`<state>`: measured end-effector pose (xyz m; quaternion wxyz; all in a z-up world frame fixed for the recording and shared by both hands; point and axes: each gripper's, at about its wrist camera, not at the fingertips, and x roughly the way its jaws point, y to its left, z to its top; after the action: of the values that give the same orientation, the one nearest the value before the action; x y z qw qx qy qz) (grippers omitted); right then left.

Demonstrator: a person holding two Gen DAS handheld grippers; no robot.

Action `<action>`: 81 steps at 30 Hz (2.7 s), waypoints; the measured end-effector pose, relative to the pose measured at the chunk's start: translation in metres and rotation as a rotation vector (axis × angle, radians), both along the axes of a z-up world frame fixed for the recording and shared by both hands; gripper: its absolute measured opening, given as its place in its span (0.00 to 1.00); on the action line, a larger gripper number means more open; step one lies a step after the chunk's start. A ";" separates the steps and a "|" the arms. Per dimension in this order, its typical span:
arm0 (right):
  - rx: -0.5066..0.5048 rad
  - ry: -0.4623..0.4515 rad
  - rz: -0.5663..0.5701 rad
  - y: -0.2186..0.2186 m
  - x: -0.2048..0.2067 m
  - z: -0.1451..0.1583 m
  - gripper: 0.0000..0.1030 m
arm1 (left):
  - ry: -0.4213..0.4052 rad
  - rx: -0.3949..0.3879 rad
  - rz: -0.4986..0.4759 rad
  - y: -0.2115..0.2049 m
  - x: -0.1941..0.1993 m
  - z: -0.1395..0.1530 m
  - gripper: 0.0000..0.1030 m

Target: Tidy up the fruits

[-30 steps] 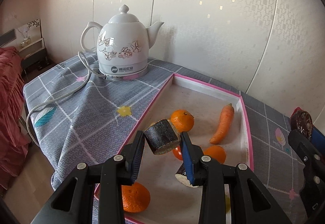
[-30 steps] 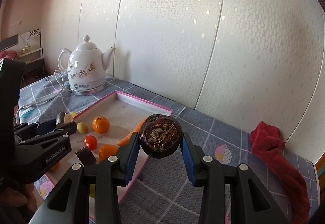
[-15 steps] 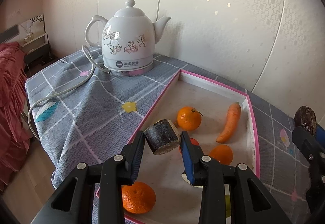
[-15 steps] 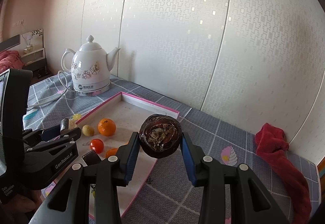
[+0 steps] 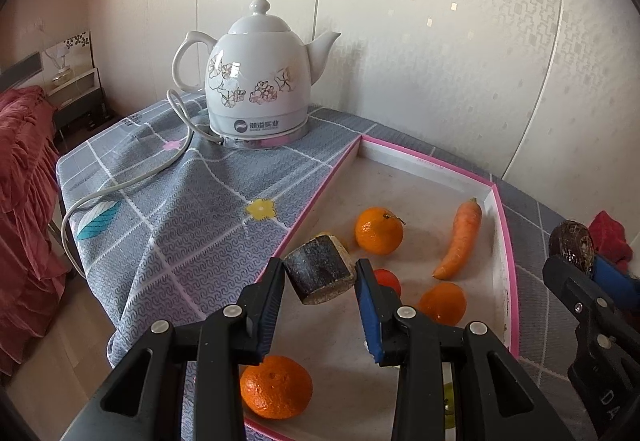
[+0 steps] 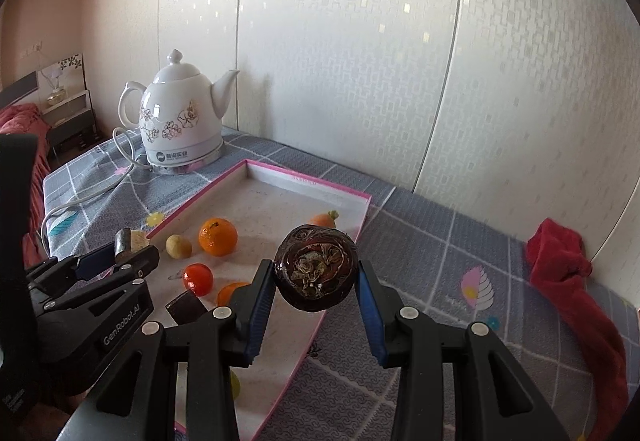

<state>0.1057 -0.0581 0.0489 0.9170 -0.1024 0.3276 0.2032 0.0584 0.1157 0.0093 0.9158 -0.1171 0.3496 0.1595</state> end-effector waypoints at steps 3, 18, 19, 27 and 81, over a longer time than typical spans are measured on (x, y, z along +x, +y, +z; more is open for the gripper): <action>0.013 0.012 -0.009 0.000 0.002 -0.001 0.40 | -0.006 -0.001 -0.004 -0.003 -0.001 0.002 0.35; 0.055 0.146 0.069 0.019 0.024 -0.026 0.40 | -0.028 0.006 0.009 -0.001 -0.005 0.007 0.44; 0.056 0.157 0.075 0.019 0.024 -0.028 0.40 | -0.028 0.004 0.009 -0.001 -0.005 0.007 0.44; 0.070 0.175 0.114 0.019 0.020 -0.027 0.41 | -0.028 0.014 0.009 -0.001 -0.006 0.008 0.49; -0.012 0.083 -0.187 -0.052 -0.007 -0.023 0.48 | -0.073 0.036 -0.113 -0.050 -0.042 0.015 0.87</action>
<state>0.0989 -0.1098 0.0260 0.9171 -0.0683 0.3744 0.1190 0.0162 0.0661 0.0241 0.9374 -0.0863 0.3191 0.1092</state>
